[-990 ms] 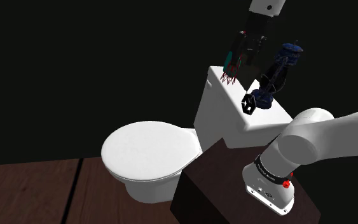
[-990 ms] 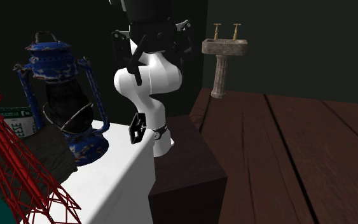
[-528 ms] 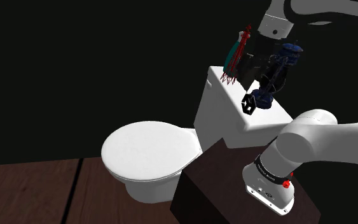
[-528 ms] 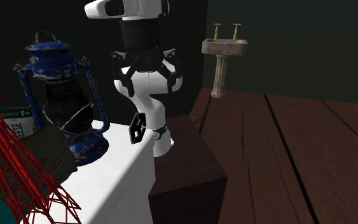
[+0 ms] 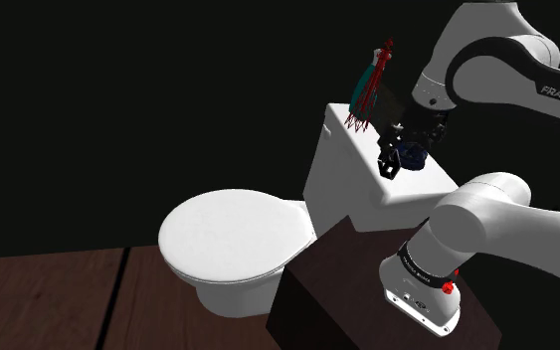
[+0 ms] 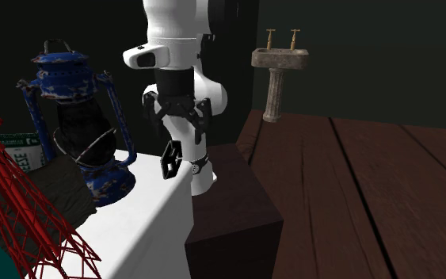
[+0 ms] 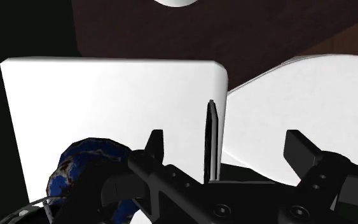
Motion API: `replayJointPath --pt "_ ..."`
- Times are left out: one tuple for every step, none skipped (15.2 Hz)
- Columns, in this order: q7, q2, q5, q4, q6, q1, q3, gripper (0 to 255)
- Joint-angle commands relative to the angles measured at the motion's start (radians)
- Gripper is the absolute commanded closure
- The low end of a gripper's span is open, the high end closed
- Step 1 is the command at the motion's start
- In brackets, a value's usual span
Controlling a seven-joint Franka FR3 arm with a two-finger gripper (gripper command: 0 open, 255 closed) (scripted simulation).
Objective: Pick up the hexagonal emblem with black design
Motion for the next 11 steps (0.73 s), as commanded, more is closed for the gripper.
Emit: replayJointPath --pt "0.015 -0.086 -0.009 -0.036 0.015 -0.022 -0.008 0" --pt "0.018 -0.091 -0.012 -0.051 0.025 -0.018 -0.010 0" --pt "0.021 -0.097 -0.014 -0.065 0.035 -0.016 -0.012 0" --pt "0.024 -0.101 -0.016 -0.080 0.045 -0.013 -0.015 0" --pt "0.026 -0.106 -0.017 -0.095 0.055 -0.011 -0.016 0" --pt "0.028 -0.109 -0.019 -0.104 0.060 -0.009 -0.018 0" --pt "0.030 -0.109 -0.021 -0.104 0.060 -0.007 -0.019 0" --pt "0.030 -0.108 -0.021 -0.103 0.061 -0.007 -0.019 255" --pt "0.030 -0.106 -0.021 -0.103 0.063 -0.007 -0.019 255" --pt "0.030 -0.104 -0.020 -0.102 0.063 -0.007 -0.018 255" --pt "0.031 -0.105 -0.020 -0.102 0.062 -0.006 -0.018 255"
